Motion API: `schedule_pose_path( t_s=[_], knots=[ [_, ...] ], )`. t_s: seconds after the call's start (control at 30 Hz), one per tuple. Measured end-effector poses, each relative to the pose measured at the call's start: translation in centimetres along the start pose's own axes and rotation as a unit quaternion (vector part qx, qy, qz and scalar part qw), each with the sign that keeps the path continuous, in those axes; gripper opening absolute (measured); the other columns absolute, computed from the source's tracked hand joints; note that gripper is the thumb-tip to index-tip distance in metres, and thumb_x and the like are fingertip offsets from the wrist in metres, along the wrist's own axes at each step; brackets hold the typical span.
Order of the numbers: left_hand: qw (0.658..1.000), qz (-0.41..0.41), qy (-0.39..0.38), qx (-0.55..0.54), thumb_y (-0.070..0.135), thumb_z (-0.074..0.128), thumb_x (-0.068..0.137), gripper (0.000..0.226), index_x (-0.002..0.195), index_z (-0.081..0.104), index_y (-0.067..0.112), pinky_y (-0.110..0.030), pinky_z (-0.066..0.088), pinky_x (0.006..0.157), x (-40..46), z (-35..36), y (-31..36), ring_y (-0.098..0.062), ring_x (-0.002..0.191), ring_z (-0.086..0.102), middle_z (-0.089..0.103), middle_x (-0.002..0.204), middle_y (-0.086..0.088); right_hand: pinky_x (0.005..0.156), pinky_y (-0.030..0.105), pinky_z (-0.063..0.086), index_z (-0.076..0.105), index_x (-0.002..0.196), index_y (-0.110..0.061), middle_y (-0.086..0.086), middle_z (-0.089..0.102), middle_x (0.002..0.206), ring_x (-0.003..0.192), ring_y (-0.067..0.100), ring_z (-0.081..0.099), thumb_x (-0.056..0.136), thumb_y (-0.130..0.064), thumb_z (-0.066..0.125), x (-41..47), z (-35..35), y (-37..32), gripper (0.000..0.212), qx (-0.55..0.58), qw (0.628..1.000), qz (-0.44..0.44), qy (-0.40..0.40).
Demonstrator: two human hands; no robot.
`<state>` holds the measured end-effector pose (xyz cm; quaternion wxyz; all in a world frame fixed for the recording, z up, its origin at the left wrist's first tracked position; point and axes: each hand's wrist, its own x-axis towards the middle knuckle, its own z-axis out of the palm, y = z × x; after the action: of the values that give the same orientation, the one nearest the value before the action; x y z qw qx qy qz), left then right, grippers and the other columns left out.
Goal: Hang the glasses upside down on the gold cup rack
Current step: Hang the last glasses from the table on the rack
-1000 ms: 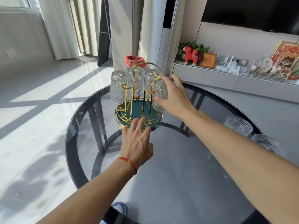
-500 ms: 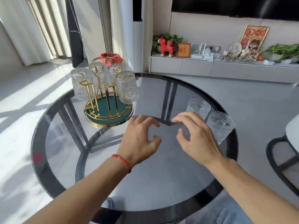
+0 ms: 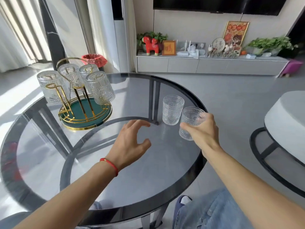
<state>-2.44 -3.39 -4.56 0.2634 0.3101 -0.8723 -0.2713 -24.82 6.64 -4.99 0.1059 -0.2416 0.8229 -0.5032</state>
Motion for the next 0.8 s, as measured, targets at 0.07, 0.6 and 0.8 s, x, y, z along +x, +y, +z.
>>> schedule_pose_path(
  t_s=[0.07, 0.6, 0.8],
  knots=[
    [0.998, -0.02, -0.012, -0.055, 0.026, 0.069, 0.084, 0.043, 0.126, 0.059, 0.023, -0.043, 0.057, 0.092, -0.1, -0.1, 0.3, -0.015, 0.116, 0.059, 0.061, 0.13, 0.003, 0.09, 0.027, 0.047, 0.052, 0.132, -0.026, -0.007, 0.062, 0.126, 0.114, 0.016, 0.06, 0.067, -0.044, 0.088, -0.4, -1.0, -0.2, 0.077, -0.004, 0.997, -0.078, -0.001],
    [0.873, -0.216, 0.051, -0.434, 0.035, 0.081, 0.067, 0.058, 0.118, 0.063, 0.014, -0.046, 0.064, 0.065, 0.9, -4.3, -0.3, -0.02, 0.084, 0.074, 0.072, 0.102, -0.014, 0.098, 0.013, 0.04, 0.021, 0.16, -0.049, -0.029, 0.04, 0.154, 0.131, -0.018, 0.046, 0.078, -0.074, 0.068, -4.5, 4.3, -5.0, 0.097, 0.046, 0.897, -0.169, -0.407],
    [0.833, -0.241, 0.084, -0.491, 0.032, 0.071, 0.073, 0.045, 0.11, 0.067, 0.006, -0.052, 0.064, 0.073, 0.7, -6.7, -1.8, -0.028, 0.109, 0.065, 0.064, 0.11, -0.01, 0.098, 0.056, 0.057, 0.049, 0.147, -0.008, 0.023, 0.063, 0.14, 0.117, 0.045, 0.065, 0.102, -0.036, 0.055, -5.8, 7.4, -6.5, 0.054, 0.278, 0.837, -0.02, -0.471]
  ],
)
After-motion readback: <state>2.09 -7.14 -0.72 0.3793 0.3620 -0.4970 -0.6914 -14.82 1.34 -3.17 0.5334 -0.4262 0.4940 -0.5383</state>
